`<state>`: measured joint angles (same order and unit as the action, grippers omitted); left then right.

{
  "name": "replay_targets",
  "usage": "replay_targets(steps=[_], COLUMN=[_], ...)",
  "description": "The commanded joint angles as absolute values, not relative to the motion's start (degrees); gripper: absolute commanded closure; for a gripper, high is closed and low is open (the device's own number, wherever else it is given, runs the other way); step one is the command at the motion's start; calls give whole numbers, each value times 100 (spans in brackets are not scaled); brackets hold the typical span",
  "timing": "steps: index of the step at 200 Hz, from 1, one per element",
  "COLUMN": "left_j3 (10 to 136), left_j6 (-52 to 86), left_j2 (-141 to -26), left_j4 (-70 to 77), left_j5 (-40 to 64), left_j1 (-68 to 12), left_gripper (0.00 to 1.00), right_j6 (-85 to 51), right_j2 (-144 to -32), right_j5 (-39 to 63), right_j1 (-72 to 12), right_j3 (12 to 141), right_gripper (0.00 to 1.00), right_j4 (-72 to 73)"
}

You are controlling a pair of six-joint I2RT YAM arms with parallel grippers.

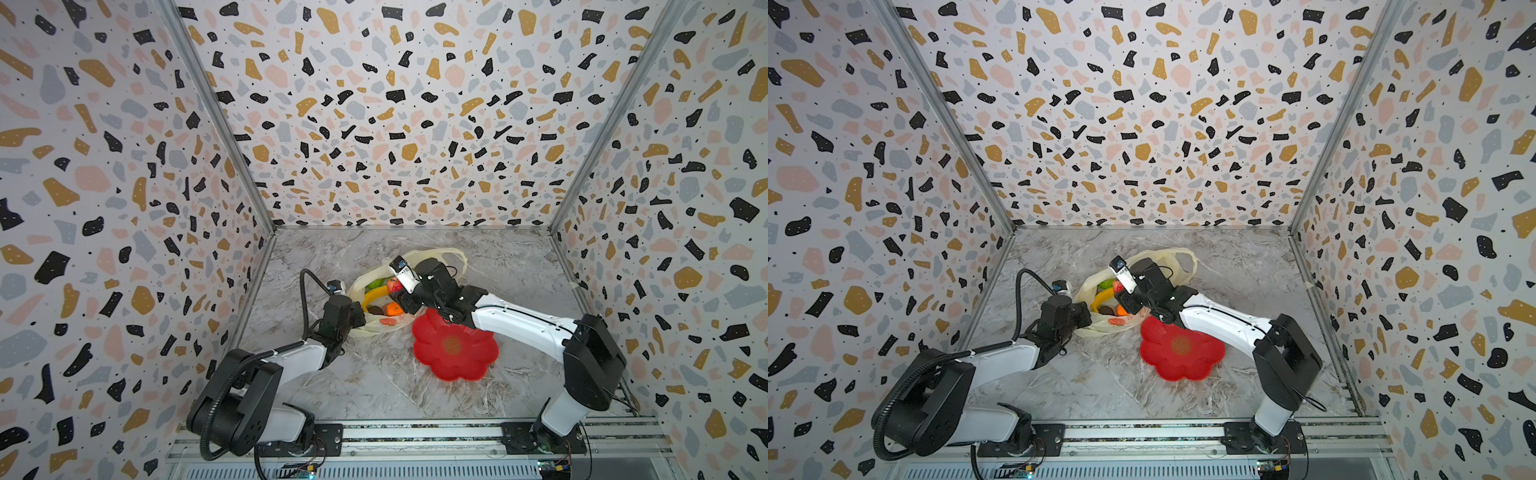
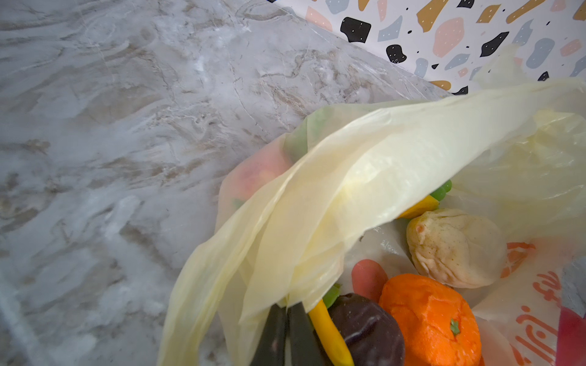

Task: Take fruits out of the plastic bag
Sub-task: Pick up the fruit from the plastic bag, then place the fruit on the plate.

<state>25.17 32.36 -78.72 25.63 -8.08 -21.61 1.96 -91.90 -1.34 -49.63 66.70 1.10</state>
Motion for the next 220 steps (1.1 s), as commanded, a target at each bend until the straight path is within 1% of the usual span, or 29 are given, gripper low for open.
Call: replay_targets(steps=[1, 47, 93, 118, 139, 170, 220], left_j3=[2681, 2606, 2580, 2573, 2560, 2563, 2568], left_j6=[3226, 3241, 3296, 3313, 3320, 3305, 3296], left_j2=[-7870, -7603, -7533, -7515, -7523, -7584, -7609], left_j4=[2692, 2627, 2619, 2628, 2645, 2663, 2661], left_j5=[-846, -844, -755, -747, -747, -801, -809], left_j1=[-2188, -2187, -2185, -2188, -2188, -2181, -2180], left_gripper=[94, 93, 93, 93, 93, 93, 93], right_j6=[21, -358, -1124, -1656, -2006, -2443, -2551], right_j2=[-8443, -7213, -5995, -5649, -5691, -6051, -7140], right_j5=[-433, -987, -1679, -2028, -2380, -2567, -2910], right_j1=[-4966, -4974, -5007, -5134, -5289, -5366, -5370], right_j3=[5948, 4537, 3173, 2380, 1842, 1381, 1502], right_gripper=[53, 55, 57, 59, 59, 59, 58], right_j4=[1107, 1623, 1851, 2207, 2589, 3136, 3732])
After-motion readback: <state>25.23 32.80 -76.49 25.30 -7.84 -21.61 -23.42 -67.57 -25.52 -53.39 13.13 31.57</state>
